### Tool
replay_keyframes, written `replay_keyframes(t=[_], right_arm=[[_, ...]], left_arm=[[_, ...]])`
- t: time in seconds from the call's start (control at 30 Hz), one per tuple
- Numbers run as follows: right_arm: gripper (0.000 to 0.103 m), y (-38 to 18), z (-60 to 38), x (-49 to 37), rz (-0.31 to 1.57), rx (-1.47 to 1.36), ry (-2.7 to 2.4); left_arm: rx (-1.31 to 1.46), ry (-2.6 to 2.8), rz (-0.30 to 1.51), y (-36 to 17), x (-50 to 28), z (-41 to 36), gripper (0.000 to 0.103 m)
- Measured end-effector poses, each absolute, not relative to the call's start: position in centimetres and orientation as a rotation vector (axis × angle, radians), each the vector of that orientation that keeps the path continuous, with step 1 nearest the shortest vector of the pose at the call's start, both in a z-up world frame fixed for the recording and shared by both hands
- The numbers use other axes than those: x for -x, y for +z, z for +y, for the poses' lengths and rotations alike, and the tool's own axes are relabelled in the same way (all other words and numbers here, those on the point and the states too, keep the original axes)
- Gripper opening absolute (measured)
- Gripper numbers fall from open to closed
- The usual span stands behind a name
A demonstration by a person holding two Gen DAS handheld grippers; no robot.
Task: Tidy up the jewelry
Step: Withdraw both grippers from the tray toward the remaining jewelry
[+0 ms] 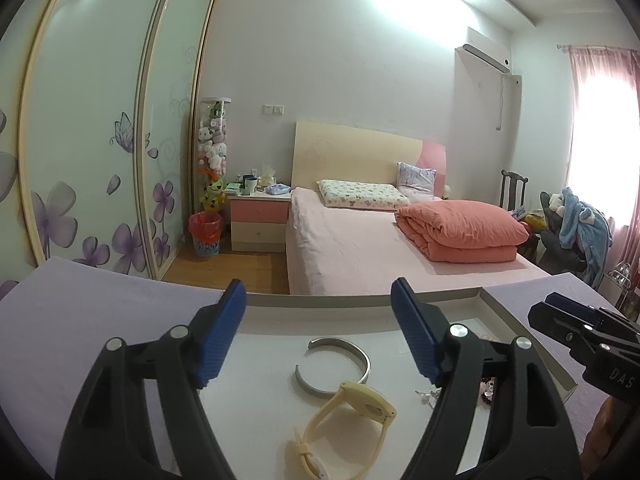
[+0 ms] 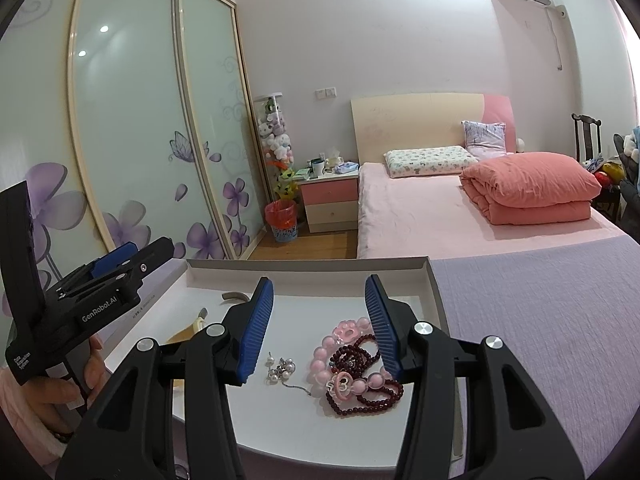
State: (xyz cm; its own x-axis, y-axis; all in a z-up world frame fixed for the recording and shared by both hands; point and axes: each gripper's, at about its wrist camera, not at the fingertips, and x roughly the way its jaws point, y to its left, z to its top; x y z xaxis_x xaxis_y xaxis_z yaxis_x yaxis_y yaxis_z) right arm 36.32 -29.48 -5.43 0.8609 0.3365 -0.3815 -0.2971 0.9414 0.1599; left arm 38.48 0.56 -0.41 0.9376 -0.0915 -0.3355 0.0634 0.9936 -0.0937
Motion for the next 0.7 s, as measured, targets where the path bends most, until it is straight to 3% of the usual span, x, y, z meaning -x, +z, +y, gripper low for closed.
replay_keyframes(t=[0.43,0.7], right_arm=[[0.049,-5.5,-29.2,-35.6,0.412,-0.087,0.322],[0.049,-5.4,-29.7,-31.2,0.459,-0.049,0.331]], left_arm=[[0.067,-0.058,0.352,0.1,-37.9,0.9,0.073],[0.078,-0.047,0.343,1.6,-31.9,2.5,0.076]])
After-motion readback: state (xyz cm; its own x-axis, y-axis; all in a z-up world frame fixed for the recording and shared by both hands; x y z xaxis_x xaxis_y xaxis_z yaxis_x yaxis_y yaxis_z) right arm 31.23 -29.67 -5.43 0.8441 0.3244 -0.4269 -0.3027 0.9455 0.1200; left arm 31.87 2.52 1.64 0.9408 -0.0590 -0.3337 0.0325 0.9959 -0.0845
